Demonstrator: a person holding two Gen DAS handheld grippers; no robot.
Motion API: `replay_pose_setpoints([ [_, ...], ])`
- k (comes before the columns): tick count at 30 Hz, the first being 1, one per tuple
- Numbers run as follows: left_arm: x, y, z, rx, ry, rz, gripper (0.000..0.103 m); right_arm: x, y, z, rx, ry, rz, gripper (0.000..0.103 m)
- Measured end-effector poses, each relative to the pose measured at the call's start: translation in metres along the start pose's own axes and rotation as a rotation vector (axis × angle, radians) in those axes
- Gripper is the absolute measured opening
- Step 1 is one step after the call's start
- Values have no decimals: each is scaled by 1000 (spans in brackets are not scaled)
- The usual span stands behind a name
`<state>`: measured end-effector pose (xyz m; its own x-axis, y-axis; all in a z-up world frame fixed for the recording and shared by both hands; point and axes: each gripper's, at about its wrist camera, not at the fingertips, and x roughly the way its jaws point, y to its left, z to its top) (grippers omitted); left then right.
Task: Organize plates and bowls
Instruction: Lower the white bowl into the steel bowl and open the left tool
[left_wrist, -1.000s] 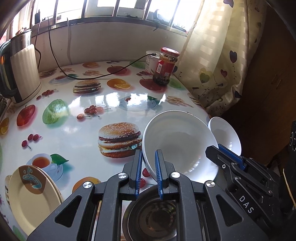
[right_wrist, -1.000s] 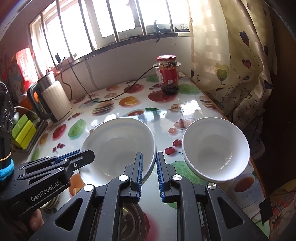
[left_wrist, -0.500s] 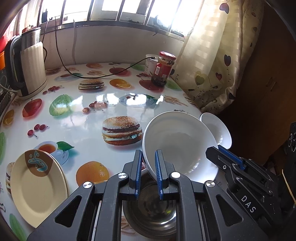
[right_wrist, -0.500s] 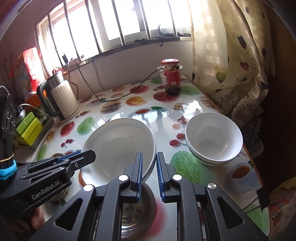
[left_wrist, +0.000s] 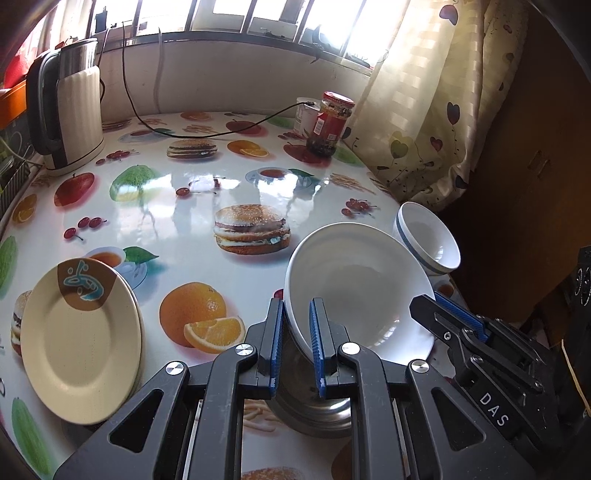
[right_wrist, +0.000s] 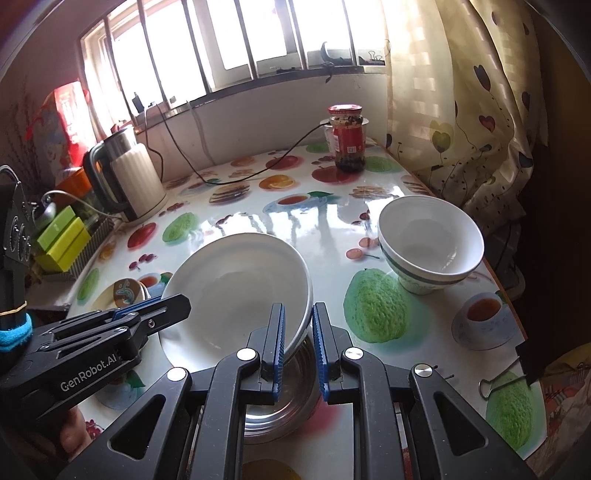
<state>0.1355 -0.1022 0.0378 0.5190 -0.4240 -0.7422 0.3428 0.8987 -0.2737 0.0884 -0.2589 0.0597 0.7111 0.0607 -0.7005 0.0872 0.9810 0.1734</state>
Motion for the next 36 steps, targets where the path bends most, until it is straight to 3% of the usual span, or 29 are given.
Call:
replay_pose_setpoints([
  [36,9,14,-26,-35,68,12,15,11,4,-29,-1,66,4,15],
])
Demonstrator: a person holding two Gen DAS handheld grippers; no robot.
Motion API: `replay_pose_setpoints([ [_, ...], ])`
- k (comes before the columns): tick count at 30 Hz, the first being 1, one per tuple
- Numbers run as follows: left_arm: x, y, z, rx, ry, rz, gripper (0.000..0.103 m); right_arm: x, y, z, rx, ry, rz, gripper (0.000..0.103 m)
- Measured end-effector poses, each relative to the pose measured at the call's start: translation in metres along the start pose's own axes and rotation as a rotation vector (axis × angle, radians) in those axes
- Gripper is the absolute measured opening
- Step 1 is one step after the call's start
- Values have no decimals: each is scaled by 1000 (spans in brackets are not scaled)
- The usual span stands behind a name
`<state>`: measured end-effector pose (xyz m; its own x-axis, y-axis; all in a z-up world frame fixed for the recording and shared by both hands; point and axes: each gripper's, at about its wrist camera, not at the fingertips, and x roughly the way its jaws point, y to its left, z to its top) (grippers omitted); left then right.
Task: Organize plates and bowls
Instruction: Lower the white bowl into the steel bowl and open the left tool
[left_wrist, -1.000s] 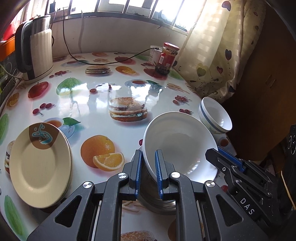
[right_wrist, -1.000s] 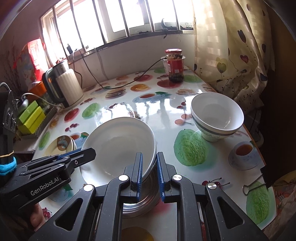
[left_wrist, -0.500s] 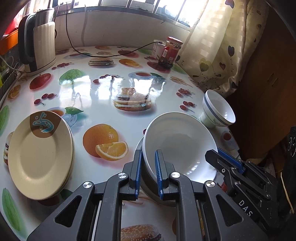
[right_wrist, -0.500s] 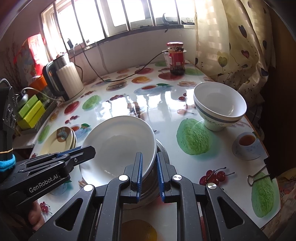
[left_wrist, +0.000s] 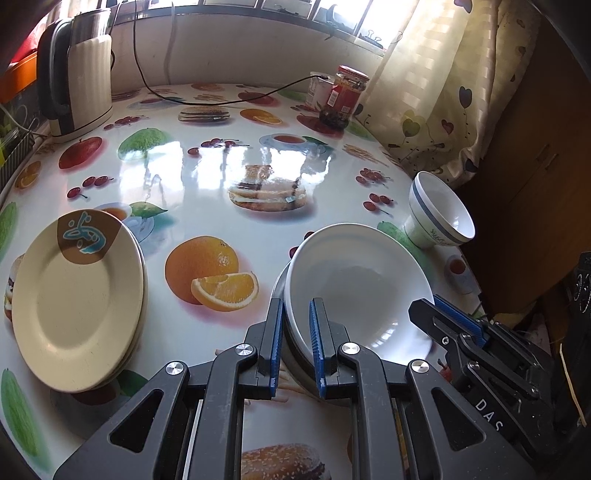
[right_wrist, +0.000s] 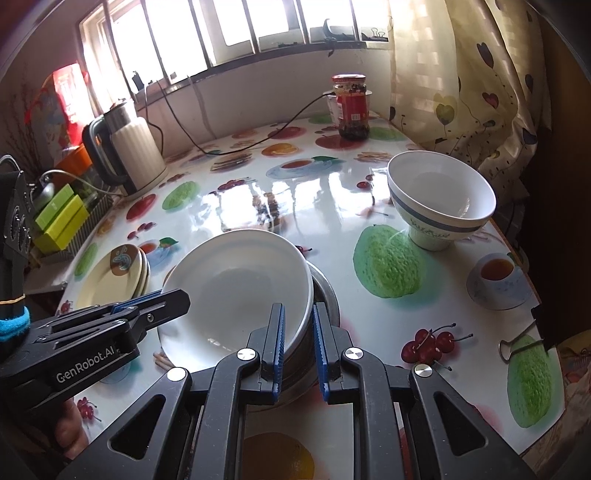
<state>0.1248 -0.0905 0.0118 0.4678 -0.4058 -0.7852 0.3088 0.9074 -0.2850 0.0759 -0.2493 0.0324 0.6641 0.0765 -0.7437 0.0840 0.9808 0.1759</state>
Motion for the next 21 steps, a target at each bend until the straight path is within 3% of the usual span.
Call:
replay_pose_setpoints([
  [21,7,-1,-1,-1,19,5,15,6,-2,-6,6,13,1,17],
])
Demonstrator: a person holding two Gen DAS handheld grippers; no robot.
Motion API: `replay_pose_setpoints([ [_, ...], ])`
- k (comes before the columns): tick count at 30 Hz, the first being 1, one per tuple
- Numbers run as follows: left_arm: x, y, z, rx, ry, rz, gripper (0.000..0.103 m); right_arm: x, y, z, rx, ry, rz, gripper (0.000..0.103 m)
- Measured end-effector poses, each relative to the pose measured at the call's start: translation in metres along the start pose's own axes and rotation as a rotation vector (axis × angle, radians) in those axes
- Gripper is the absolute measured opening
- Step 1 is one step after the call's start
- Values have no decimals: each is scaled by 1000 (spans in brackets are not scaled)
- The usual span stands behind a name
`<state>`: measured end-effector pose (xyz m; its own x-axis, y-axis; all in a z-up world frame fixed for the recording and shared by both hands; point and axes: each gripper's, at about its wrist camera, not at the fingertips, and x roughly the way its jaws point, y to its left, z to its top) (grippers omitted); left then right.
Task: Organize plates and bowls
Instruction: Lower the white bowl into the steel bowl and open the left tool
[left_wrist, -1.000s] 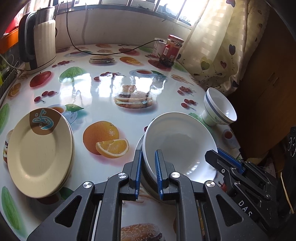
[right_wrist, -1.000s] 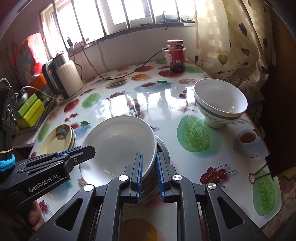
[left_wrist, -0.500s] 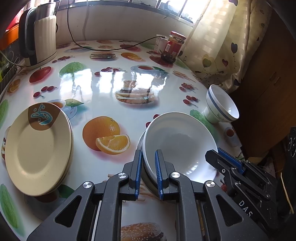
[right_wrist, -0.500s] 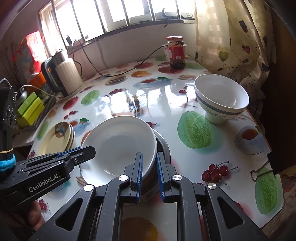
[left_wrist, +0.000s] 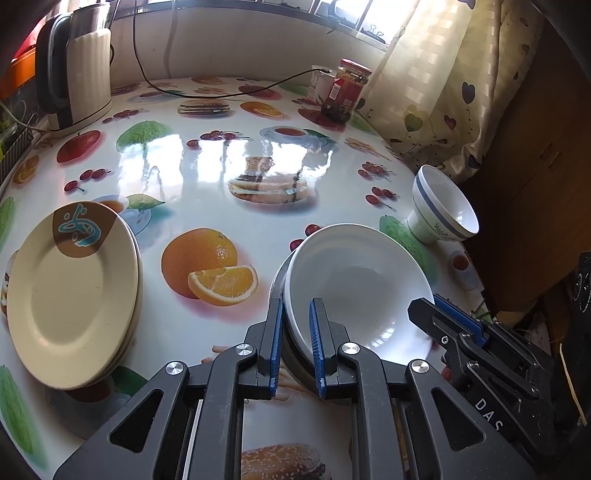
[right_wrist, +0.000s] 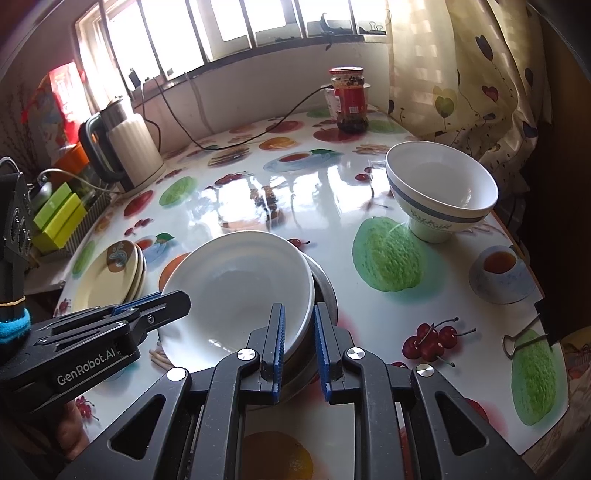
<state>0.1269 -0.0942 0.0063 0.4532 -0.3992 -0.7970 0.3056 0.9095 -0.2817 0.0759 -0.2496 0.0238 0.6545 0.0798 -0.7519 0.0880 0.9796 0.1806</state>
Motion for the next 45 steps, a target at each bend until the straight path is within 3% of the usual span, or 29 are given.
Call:
replay_pose_setpoints([
  [19,0,-1,0,4,-1,4,15,1,-1,2,-2,3,0,18],
  [28,2,-2,1,8,0,8,15,0,-2,1,6,3,-2,33],
  [45,-8,0,5,18,-26,36,16,-5,-2,8,18,-10,-10,42],
])
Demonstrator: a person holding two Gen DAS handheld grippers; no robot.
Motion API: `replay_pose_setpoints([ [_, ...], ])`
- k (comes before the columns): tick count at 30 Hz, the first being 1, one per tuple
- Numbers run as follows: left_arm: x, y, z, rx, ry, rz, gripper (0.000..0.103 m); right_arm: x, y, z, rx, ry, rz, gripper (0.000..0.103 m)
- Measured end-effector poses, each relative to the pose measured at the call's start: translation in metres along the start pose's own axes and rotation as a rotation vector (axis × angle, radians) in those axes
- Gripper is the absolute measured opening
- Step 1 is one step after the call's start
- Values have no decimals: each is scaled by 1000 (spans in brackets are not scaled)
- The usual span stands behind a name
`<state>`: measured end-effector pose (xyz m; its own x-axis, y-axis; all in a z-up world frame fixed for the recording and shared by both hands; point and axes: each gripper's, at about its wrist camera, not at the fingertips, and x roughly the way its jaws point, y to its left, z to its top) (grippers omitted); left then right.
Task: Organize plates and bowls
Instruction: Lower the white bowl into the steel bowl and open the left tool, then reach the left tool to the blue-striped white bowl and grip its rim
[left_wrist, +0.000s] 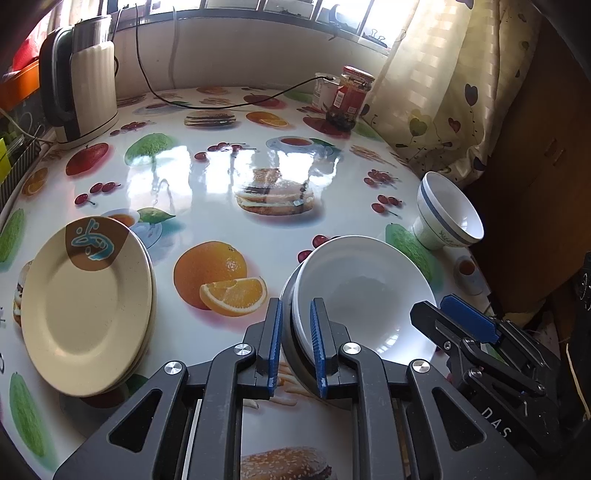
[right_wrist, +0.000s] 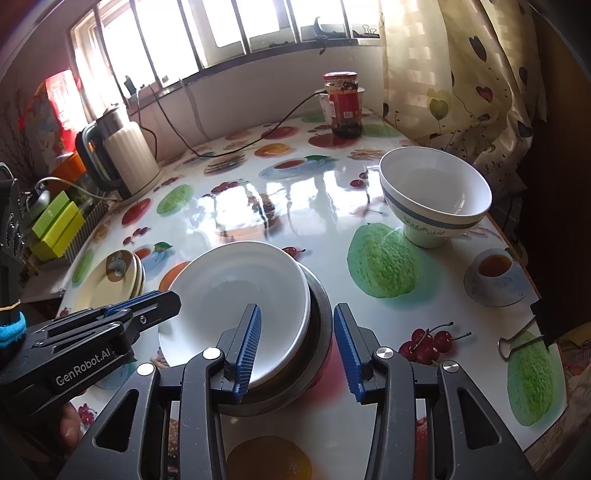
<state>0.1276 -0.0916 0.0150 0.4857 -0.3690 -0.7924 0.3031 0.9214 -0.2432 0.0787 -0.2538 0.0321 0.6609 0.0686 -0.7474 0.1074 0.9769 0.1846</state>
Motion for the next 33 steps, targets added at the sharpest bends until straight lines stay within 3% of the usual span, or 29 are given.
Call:
replay_pose_setpoints([
  [7,-6,-4,6,12,-24,6,22,-5,-3,4,4,-18,-10,45],
  [33,11,-59,60,116,-58,-86,22,-16,-60,41,100,-91,-139,54],
])
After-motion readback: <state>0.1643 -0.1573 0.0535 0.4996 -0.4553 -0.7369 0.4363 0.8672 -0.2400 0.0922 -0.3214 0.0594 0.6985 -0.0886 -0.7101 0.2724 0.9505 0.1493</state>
